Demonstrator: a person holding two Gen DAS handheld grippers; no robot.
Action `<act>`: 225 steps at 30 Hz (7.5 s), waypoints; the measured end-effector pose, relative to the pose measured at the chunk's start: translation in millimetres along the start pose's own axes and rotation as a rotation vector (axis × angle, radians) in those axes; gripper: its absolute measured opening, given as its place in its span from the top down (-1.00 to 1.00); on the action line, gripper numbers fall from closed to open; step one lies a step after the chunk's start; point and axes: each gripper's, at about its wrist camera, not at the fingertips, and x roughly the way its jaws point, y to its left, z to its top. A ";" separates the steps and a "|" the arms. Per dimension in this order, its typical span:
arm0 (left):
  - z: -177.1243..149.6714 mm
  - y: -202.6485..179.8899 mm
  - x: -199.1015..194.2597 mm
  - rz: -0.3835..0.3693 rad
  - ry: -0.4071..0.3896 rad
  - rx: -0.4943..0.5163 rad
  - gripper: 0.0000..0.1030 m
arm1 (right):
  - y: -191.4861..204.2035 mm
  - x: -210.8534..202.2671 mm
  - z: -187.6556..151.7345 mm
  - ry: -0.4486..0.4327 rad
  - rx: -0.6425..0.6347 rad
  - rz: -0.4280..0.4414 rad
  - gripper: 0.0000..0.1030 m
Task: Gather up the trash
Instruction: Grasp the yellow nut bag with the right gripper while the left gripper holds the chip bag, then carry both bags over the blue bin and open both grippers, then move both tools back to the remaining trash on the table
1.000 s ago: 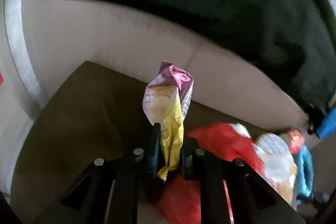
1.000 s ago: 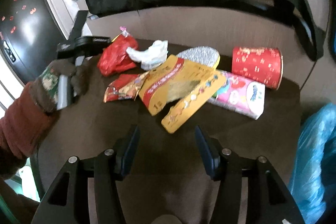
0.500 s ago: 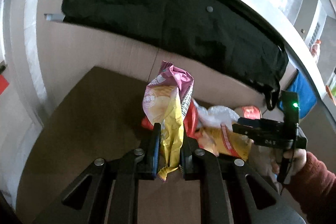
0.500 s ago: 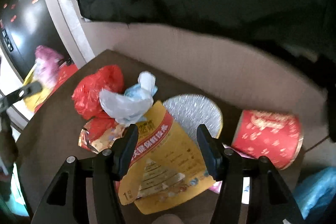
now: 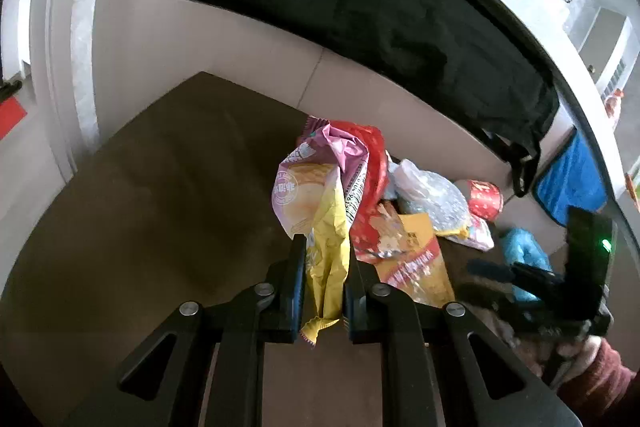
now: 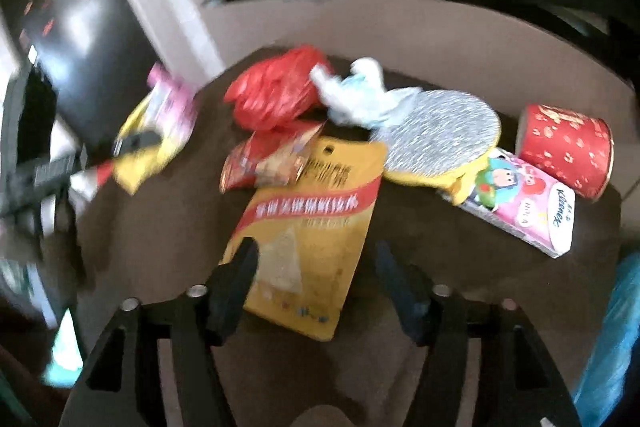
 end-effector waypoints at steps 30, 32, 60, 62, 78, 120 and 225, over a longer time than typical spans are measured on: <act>-16.2 50.1 -17.3 0.055 0.002 -0.111 0.69 | 72.5 91.0 24.3 0.053 0.007 -0.285 -1.00; -16.2 48.3 -17.4 0.057 0.002 -0.111 0.69 | 73.7 93.1 27.0 0.078 -0.028 -0.279 -0.99; -21.0 52.4 -28.7 0.064 -0.003 -0.117 0.69 | 87.2 83.3 23.3 0.069 0.035 -0.247 -0.52; -22.7 57.5 -28.5 0.064 0.002 -0.126 0.69 | 99.4 93.4 25.5 0.070 0.016 -0.302 -0.61; -20.9 60.5 -29.6 0.061 -0.001 -0.126 0.69 | 118.6 115.5 38.5 0.016 -0.063 -0.269 -0.47; 7.2 -244.3 -22.5 -0.117 -0.148 0.344 0.69 | -42.9 -173.0 -13.1 -0.445 0.126 -0.260 0.78; 14.8 78.4 -35.9 0.171 -0.122 -0.081 -0.23 | 114.7 66.9 37.3 0.001 -0.368 0.080 -0.03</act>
